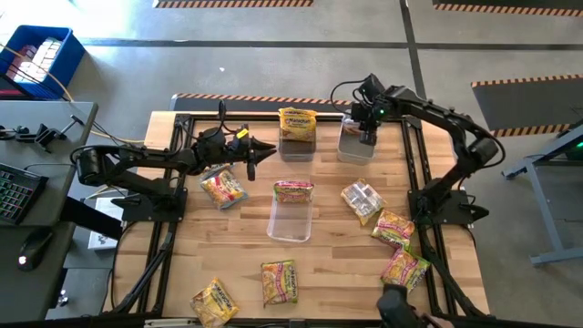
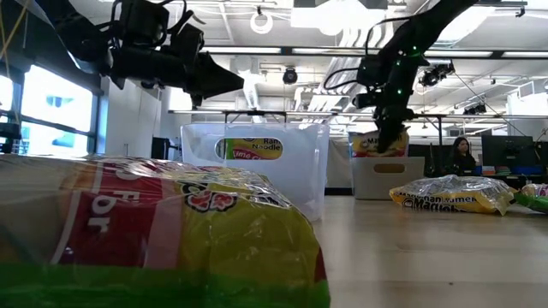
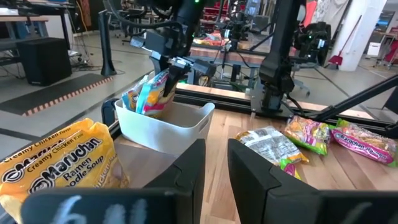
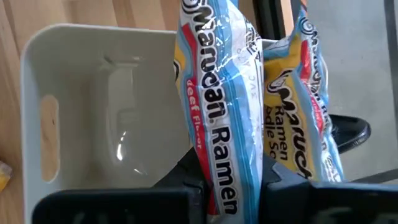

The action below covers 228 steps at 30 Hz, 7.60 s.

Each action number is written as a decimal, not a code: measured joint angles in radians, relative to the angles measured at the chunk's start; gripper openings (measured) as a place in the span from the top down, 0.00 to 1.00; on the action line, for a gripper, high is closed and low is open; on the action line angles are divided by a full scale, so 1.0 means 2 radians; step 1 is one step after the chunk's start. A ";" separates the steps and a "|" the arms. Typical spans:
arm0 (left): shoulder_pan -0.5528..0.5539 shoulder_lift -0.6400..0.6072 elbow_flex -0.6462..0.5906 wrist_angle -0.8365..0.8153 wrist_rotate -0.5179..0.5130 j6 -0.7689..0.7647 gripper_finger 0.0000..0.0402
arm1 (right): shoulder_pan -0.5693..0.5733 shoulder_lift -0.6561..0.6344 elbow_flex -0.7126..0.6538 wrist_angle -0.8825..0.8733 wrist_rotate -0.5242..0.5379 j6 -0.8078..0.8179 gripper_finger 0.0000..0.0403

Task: Sort Maruchan noodles
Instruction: Put the blue noodle pack into the white bin, then put the green noodle pack into the transparent bin

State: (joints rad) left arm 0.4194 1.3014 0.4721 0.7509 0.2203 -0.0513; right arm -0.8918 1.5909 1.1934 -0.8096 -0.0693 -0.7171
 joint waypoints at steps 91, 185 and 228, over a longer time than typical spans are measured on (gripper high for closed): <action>-0.001 0.000 0.000 -0.011 -0.011 -0.021 0.86 | 0.017 -0.112 -0.119 0.119 0.042 0.144 0.99; -0.044 0.066 0.000 0.005 -0.010 -0.021 0.86 | 0.709 -0.050 -0.174 -0.005 0.109 0.960 0.99; -0.064 0.066 0.000 0.005 -0.011 -0.012 0.86 | 0.762 -0.051 -0.111 -0.095 0.016 1.107 0.98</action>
State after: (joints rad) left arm 0.2913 1.4334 0.4728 0.7601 0.1990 -0.0753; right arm 0.6320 1.4895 0.9705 -0.9989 -0.0363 1.4970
